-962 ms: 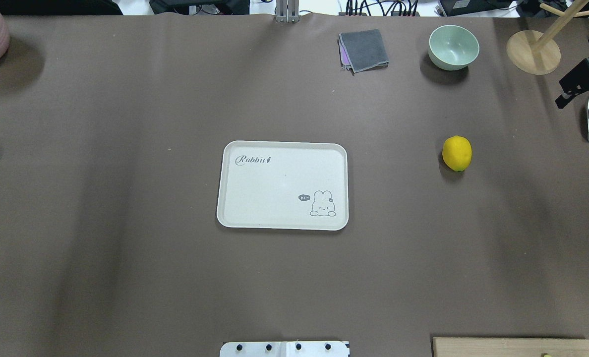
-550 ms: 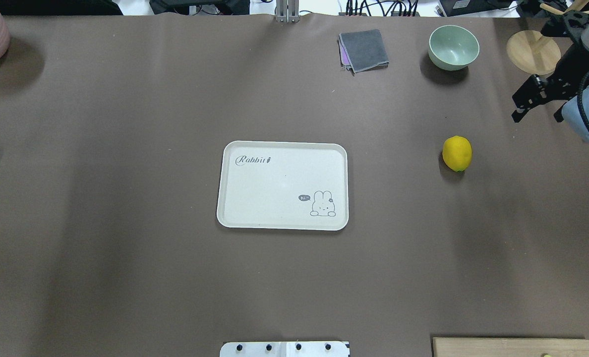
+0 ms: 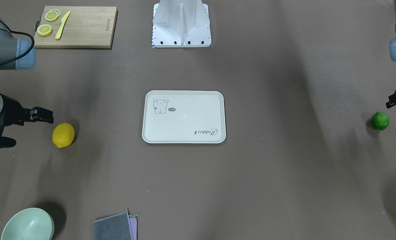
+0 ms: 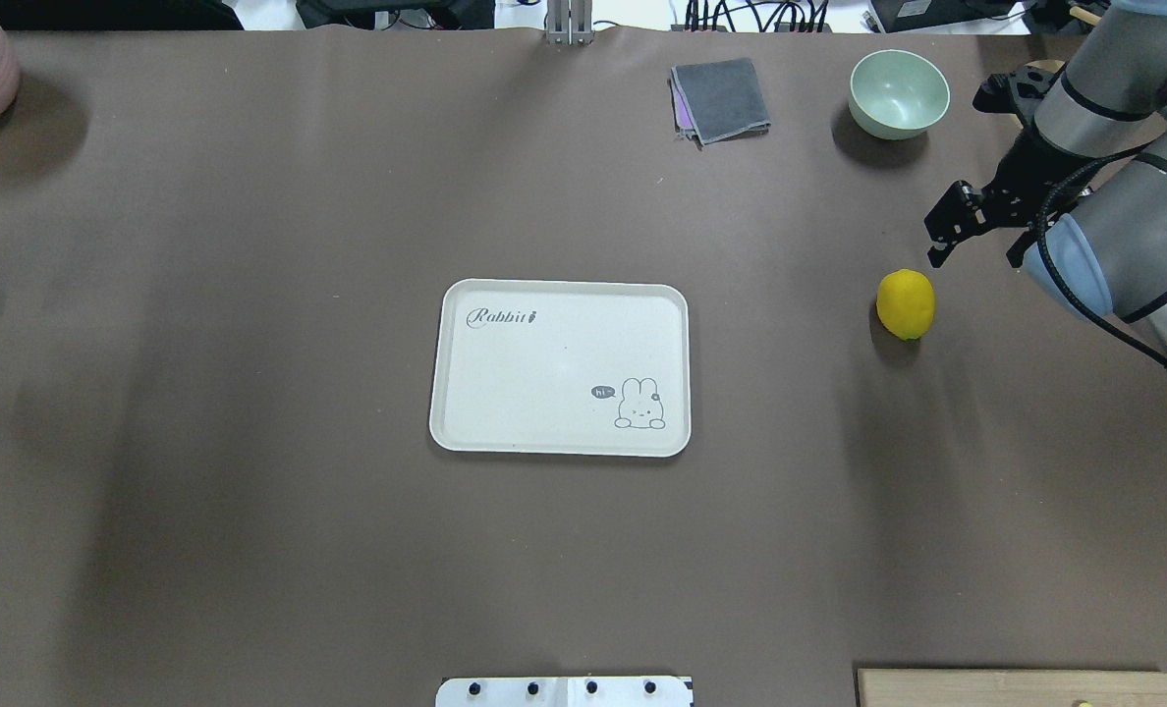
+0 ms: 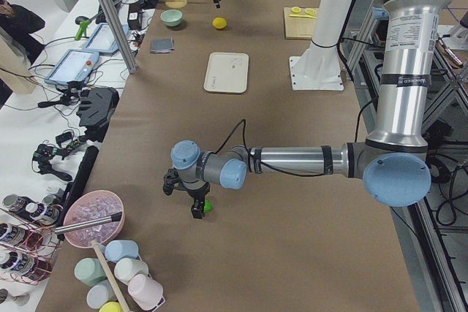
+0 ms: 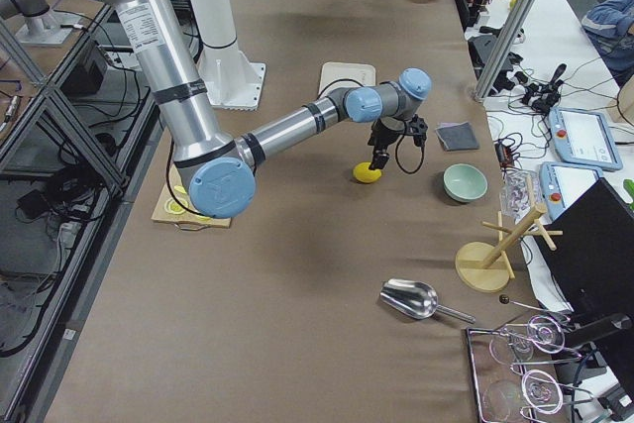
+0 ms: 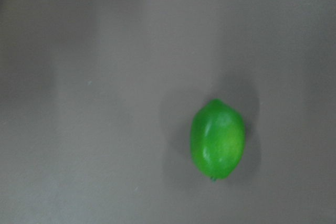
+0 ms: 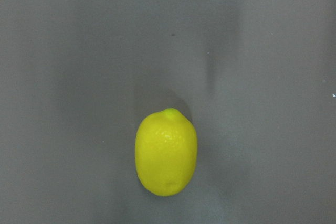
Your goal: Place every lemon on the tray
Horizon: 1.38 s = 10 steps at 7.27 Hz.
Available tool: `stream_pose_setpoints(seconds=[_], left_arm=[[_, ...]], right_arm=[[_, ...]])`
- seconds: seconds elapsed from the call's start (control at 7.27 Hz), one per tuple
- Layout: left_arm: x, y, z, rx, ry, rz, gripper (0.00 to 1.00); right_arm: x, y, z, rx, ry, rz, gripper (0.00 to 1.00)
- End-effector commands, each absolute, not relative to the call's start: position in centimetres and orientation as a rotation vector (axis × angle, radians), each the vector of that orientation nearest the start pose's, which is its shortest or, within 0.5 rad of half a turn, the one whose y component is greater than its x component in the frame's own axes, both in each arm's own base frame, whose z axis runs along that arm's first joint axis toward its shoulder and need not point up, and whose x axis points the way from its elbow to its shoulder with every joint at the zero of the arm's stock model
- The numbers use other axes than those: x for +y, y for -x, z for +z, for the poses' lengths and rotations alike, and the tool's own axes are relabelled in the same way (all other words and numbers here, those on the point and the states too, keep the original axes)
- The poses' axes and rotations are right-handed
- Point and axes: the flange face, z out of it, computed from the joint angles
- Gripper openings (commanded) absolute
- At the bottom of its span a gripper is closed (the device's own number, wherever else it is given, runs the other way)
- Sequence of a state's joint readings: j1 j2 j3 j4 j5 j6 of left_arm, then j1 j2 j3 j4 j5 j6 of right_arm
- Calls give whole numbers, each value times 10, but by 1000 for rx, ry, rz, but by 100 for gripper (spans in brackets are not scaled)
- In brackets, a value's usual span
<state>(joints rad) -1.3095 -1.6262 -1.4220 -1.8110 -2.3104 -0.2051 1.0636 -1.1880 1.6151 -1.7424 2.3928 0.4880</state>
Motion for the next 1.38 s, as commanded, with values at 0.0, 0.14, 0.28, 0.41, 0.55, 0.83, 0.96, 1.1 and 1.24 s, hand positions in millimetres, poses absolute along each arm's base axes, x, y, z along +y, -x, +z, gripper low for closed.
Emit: stream_pose_setpoints(seconds=[0.0,0.14,0.28,0.41,0.55,0.83,0.96,1.1,1.24], left_arm=[[-531,-105,689,712,53,165,99],[-528,-116,694,680,58,185,99],[-527,-121,699,676,70,193,99],[-526,-122,706,677,67,196,99],[-525,-122,716,680,55,203,99],[-525,-123,723,681,54,204,98],[-525,-124,723,681,58,203,97],[-533,-127,720,681,60,195,93],[-540,-130,721,680,64,193,77]], right_arm=[[-585,278,446,-840,168,-159,97],[-582,289,453,-834,184,-170,97],[-588,296,459,-831,191,-173,97],[-589,302,461,-826,201,-177,97],[-592,310,462,-822,209,-181,97],[-588,325,471,-810,231,-197,97],[-587,329,476,-804,239,-202,96],[-588,331,480,-810,230,-208,96],[-589,333,488,-812,225,-212,95]])
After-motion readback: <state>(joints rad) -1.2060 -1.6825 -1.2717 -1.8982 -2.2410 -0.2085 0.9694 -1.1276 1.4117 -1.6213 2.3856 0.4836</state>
